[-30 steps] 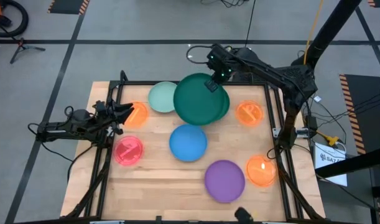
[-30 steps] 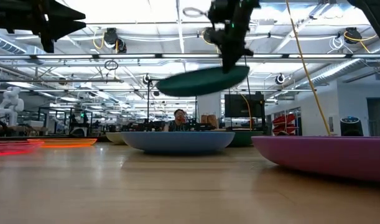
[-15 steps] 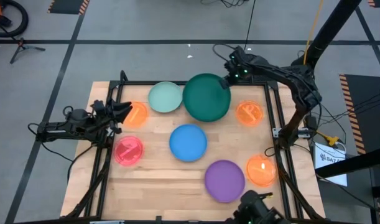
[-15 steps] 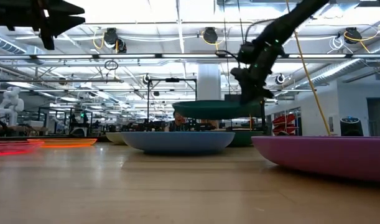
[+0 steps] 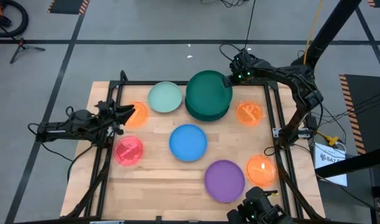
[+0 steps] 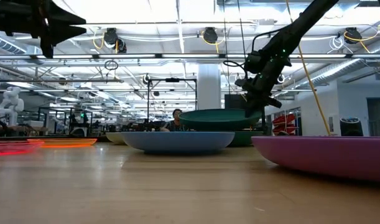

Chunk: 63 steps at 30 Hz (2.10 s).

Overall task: Stack plastic plates
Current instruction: Stack the bottom green plate on the top green plate, then stack the blue plate on the green plate

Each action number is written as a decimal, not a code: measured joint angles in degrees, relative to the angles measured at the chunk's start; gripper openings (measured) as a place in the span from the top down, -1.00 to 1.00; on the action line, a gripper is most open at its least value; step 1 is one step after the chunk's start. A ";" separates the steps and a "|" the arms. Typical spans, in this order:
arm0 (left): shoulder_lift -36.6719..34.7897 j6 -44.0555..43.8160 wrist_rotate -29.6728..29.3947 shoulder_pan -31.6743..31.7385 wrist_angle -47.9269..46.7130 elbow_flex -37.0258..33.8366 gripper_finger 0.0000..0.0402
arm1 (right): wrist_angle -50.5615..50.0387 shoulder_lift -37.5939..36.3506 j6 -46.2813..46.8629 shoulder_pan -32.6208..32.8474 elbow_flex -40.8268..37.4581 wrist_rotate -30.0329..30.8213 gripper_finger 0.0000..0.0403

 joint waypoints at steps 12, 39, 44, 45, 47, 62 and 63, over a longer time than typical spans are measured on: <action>0.00 -0.33 0.00 0.00 -0.34 0.00 0.39 | -1.73 0.02 3.92 1.54 0.00 -0.09 0.84; 0.02 1.97 -0.04 0.00 -1.72 0.00 0.39 | -1.09 -7.56 9.53 15.97 0.00 14.05 0.35; 0.01 1.97 -0.04 0.00 -1.93 0.00 0.39 | -1.41 -10.11 13.19 25.08 0.00 21.19 0.35; 0.01 1.97 -0.04 -0.01 -1.94 0.00 0.39 | -1.28 -10.23 14.06 27.04 0.00 22.41 0.35; 0.00 1.97 -0.04 0.00 -1.99 0.00 0.39 | -0.98 -10.24 15.59 30.94 0.00 24.27 0.35; 0.02 1.87 -0.04 0.00 -2.47 0.00 0.39 | -3.37 -8.07 44.02 57.21 -0.22 40.00 0.36; 0.02 1.83 -0.04 -0.01 -2.63 0.00 0.39 | -3.24 -7.67 45.46 57.90 -0.22 39.74 0.36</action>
